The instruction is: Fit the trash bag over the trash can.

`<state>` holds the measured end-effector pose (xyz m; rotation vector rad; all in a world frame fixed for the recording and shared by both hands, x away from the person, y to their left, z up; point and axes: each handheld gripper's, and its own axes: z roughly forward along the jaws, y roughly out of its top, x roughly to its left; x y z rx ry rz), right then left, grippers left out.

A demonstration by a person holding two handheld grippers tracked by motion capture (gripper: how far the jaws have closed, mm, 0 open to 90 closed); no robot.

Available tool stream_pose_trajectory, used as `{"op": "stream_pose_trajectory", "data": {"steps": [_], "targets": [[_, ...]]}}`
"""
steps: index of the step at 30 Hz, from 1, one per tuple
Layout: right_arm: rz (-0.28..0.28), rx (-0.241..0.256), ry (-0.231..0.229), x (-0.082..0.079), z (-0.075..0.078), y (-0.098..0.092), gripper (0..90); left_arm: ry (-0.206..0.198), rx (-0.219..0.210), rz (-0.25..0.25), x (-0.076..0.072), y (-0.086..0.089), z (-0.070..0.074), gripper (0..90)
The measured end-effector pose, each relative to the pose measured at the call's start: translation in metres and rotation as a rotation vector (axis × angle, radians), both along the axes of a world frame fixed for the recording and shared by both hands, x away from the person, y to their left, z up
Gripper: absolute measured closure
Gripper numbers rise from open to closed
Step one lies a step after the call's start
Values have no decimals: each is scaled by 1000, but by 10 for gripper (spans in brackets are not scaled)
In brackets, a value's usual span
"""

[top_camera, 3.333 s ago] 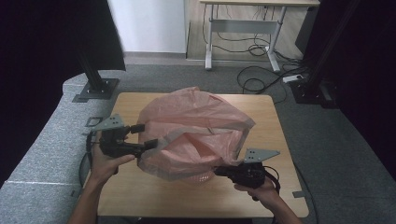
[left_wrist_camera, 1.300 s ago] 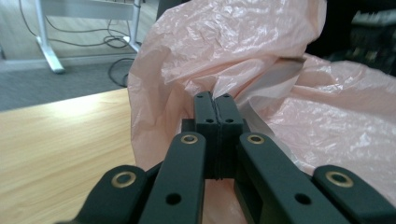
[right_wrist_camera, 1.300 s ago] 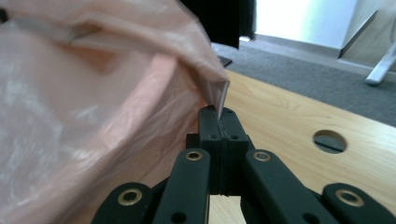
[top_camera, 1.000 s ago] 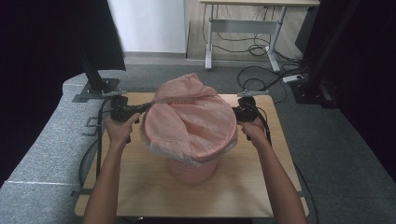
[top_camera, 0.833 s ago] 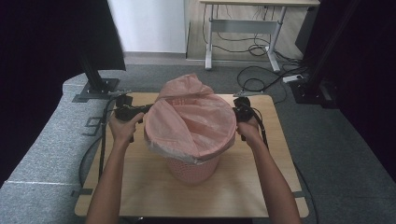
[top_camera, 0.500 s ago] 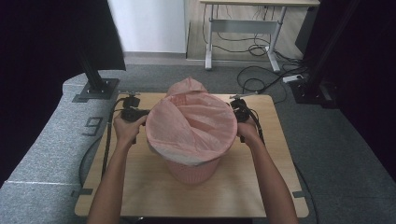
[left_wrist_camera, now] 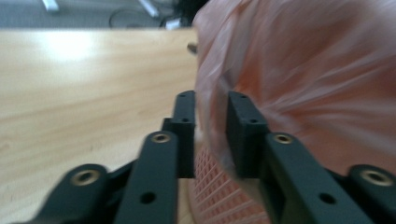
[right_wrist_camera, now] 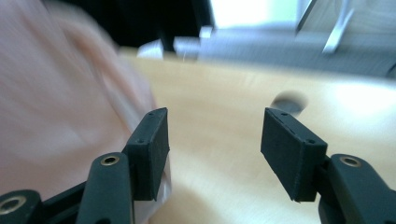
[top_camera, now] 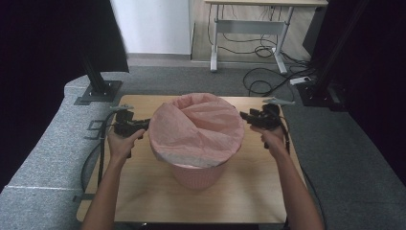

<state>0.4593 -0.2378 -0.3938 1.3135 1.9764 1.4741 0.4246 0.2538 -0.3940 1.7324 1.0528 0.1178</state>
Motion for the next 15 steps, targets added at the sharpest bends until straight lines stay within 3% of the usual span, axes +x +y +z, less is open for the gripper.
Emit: {"op": "stream_pose_trajectory", "data": {"steps": [4, 8, 11, 15], "targets": [[104, -32, -68, -31, 42, -1, 363, -29, -4, 2, -8, 3, 5, 654], [199, -57, -100, -59, 64, 12, 314, -44, -28, -9, -15, 7, 9, 618], [292, -70, -112, -74, 81, 31, 307, -56, -18, -8, -24, 9, 12, 601], [452, -140, -107, -81, 101, 72, 307, -71, -15, -20, -36, 12, 14, 563]]}}
